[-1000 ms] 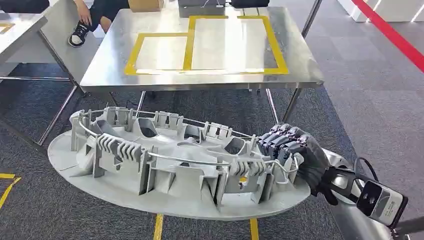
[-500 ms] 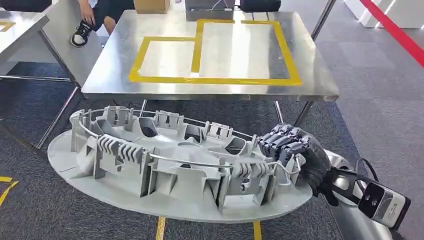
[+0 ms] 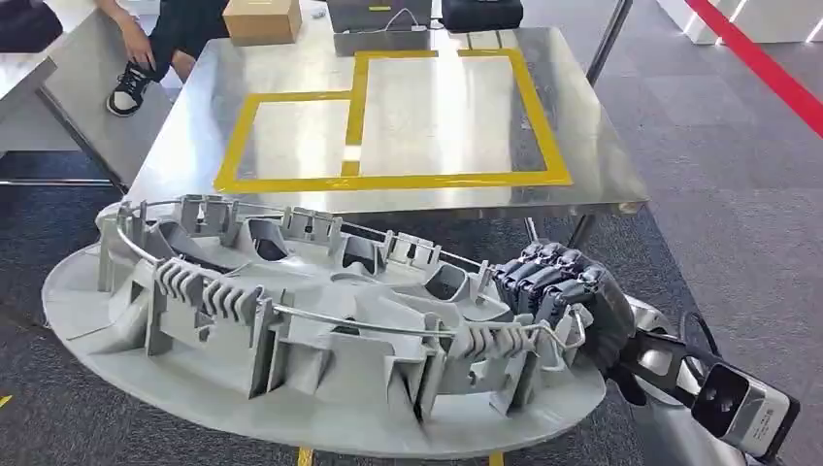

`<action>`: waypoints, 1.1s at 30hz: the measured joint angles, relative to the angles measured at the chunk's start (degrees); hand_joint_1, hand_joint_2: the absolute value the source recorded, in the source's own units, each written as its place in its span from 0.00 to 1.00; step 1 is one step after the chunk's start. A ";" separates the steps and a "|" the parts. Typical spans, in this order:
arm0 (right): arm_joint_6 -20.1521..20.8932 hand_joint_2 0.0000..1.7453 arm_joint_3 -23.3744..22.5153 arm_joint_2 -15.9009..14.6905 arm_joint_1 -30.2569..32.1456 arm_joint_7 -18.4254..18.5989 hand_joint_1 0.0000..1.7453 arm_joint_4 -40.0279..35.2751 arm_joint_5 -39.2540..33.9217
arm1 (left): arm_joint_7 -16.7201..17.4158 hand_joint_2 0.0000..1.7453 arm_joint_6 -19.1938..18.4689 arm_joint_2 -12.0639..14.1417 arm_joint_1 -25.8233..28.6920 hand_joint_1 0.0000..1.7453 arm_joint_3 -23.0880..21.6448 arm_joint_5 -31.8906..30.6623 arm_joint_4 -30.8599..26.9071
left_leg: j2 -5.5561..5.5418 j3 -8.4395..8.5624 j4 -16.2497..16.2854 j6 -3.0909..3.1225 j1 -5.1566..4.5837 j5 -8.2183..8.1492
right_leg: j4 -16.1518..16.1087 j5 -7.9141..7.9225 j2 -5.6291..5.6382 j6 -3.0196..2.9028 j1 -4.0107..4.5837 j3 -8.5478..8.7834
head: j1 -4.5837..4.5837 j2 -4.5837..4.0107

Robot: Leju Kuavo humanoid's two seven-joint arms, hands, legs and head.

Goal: Take the parts from the cabinet and place them on the table.

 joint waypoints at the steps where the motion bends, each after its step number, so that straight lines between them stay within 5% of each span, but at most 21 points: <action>1: 0.11 1.00 -0.22 0.17 0.14 -0.02 1.00 -0.26 -0.02 | 0.09 1.00 0.09 0.02 0.05 0.00 0.02 -0.11 0.00 | 0.14 0.75 -0.06 0.33 -0.25 0.11 | -0.49 -0.21 0.26 0.34 -0.13 0.06 | -0.11 0.00; 3: 0.15 1.00 -0.52 0.37 0.31 0.02 1.00 -0.55 0.07 | 0.11 1.00 0.13 0.07 0.05 0.00 0.02 -0.15 -0.04 | 0.58 1.79 -0.84 1.15 -0.25 -0.26 | 0.00 0.64 0.33 1.11 -0.19 0.95 | -0.04 0.00; 5: 0.17 1.00 -0.74 0.37 0.49 0.04 1.00 -0.70 0.13 | 0.11 1.00 0.11 0.07 0.01 0.00 0.02 -0.17 -0.04 | 0.83 4.09 -1.74 1.84 0.31 -1.07 | 4.42 1.62 -0.83 1.61 0.15 -0.73 | 0.29 -0.02; 6: 0.15 1.00 -0.87 0.39 0.31 0.00 1.00 -0.76 0.15 | 0.11 1.00 0.11 0.09 -0.05 0.00 0.02 -0.22 -0.04 | 0.85 4.73 -1.85 2.11 0.38 -1.64 | 8.47 1.32 -1.28 1.77 0.08 -3.15 | 0.52 0.00; 9: 0.13 1.00 -1.14 0.37 0.59 -0.07 1.00 -0.81 0.72 | 0.11 1.00 0.11 0.02 0.01 0.00 0.02 -0.50 -0.02 | 1.07 6.74 -1.85 2.10 0.44 -3.67 | 17.46 -5.40 -1.59 2.59 -0.29 -10.62 | 0.48 0.00; 10: 0.13 1.00 -1.20 0.37 0.72 0.00 1.00 -0.81 0.90 | 0.11 1.00 0.13 0.00 0.01 0.00 0.00 -0.52 -0.02 | 1.06 7.55 -1.86 2.04 0.50 -4.30 | 17.39 -5.92 -1.62 2.64 -0.32 -11.71 | 0.57 0.00; 11: 0.13 1.00 -1.29 0.30 0.89 0.00 1.00 -0.81 1.03 | 0.11 1.00 0.18 -0.04 0.01 0.00 0.00 -0.55 -0.02 | 1.02 8.56 -1.85 1.90 0.59 -5.05 | 15.25 -4.88 -1.64 2.61 -0.34 -11.82 | 0.52 0.00; 12: 0.15 1.00 -1.40 0.26 0.93 0.00 1.00 -0.83 1.03 | 0.11 1.00 0.20 -0.09 0.03 0.00 0.02 -0.66 -0.02 | 0.96 9.72 -1.85 1.69 0.71 -5.91 | 11.02 -2.09 -1.70 2.51 -0.39 -11.05 | 0.57 0.00; 14: 0.15 1.00 -1.57 0.28 0.99 0.00 1.00 -0.81 1.03 | 0.11 1.00 0.22 -0.13 0.07 0.00 0.02 -0.70 -0.02 | 1.01 11.00 -1.92 1.00 0.80 -7.62 | 2.00 6.77 -2.42 2.80 -0.76 -9.52 | 0.61 0.00; 15: 0.15 1.00 -1.62 0.28 1.23 -0.02 1.00 -0.79 0.94 | 0.11 1.00 0.28 0.09 0.04 0.00 0.00 -0.70 -0.04 | 1.00 12.32 -1.44 0.66 0.66 -8.33 | 2.02 6.99 -3.16 2.56 -0.49 -10.07 | 0.53 -0.02; 16: 0.20 1.00 -1.66 0.30 1.29 0.02 1.00 -0.79 0.90 | 0.11 1.00 0.33 0.07 0.02 0.00 0.02 -0.72 -0.04 | 1.15 11.97 -1.86 0.23 0.38 -8.65 | 2.05 6.61 -3.26 1.62 -0.32 -9.60 | 0.57 0.00; 18: 0.24 1.00 -1.84 0.22 1.20 0.02 1.00 -0.96 0.74 | 0.11 1.00 0.33 0.02 0.07 0.00 0.00 -0.76 -0.07 | 1.38 12.50 -1.84 -0.24 0.39 -8.74 | 1.94 6.75 -2.80 0.84 -0.34 -9.41 | 0.57 0.00; 19: 0.30 1.00 -1.95 0.17 1.20 0.02 1.00 -0.98 0.63 | 0.11 1.00 0.33 0.02 -0.05 0.00 0.02 -0.76 -0.09 | 1.42 11.88 -0.67 -0.47 0.52 -8.26 | 1.89 6.52 -2.42 0.51 -0.60 -8.70 | 0.48 0.00; 21: 0.55 1.00 -1.97 0.15 1.11 0.02 1.00 -0.98 0.24 | 0.11 1.00 0.33 -0.07 -0.26 0.00 0.00 -0.76 -0.07 | 1.46 7.69 6.22 -0.86 0.58 -7.01 | 1.22 5.57 -2.43 -0.19 -0.68 -7.36 | 0.30 0.00; 23: 0.63 1.00 -1.88 0.20 1.03 -0.02 1.00 -0.98 -0.04 | 0.11 1.00 0.37 -0.04 -0.15 0.00 0.02 -0.61 -0.07 | 1.46 1.92 13.40 -1.26 0.59 -10.08 | 1.00 4.56 -2.23 -0.48 -0.67 -6.14 | 0.35 0.00; 25: 0.63 1.00 -1.86 0.17 1.06 0.00 1.00 -0.98 0.02 | 0.11 1.00 0.37 -0.13 -0.06 0.00 0.02 -0.52 -0.07 | 1.46 -2.02 15.84 -1.37 0.57 -13.34 | 0.99 3.26 -1.97 -0.57 -0.59 -4.59 | 0.35 0.00; 27: 0.63 1.00 -1.84 0.20 1.03 0.02 1.00 -0.98 0.04 | 0.11 1.00 0.37 -0.13 -0.02 0.00 0.02 -0.52 -0.07 | 1.45 -2.16 11.34 -0.97 0.51 -10.75 | 0.95 1.88 -1.76 -0.54 -0.35 -2.66 | 0.37 0.00; 29: 0.63 1.00 -1.81 0.20 0.97 0.02 1.00 -0.98 -0.04 | 0.11 1.00 0.37 -0.11 0.02 0.00 0.02 -0.52 -0.09 | 1.39 0.11 2.01 0.28 -0.02 -2.54 | 0.83 0.38 -1.75 -0.44 -0.15 -0.74 | 0.39 0.00; 30: 0.63 1.00 -1.80 0.19 0.86 0.00 1.00 -0.92 -0.04 | 0.11 1.00 0.35 0.14 0.09 0.00 0.00 -0.52 -0.11 | 0.89 0.22 1.11 1.00 -0.34 0.70 | 0.75 -0.17 -1.81 -0.28 -0.28 -0.44 | 0.71 0.00; 31: 0.63 1.00 -1.75 0.20 0.90 0.02 1.00 -0.90 -0.06 | 0.13 1.00 0.37 0.04 0.12 0.00 0.00 -0.52 -0.09 | 0.91 -0.09 0.14 1.04 -0.66 -0.67 | 0.34 -0.44 -1.36 0.13 -0.27 -0.11 | 0.72 0.00; 33: 0.63 1.00 -1.77 0.22 0.99 0.02 1.00 -0.96 -0.02 | 0.11 1.00 0.42 0.18 0.22 0.00 0.02 -0.52 -0.26 | 0.85 0.82 -0.81 1.73 -0.96 -0.47 | -0.27 -0.05 -1.36 1.03 -0.45 0.76 | 0.59 0.00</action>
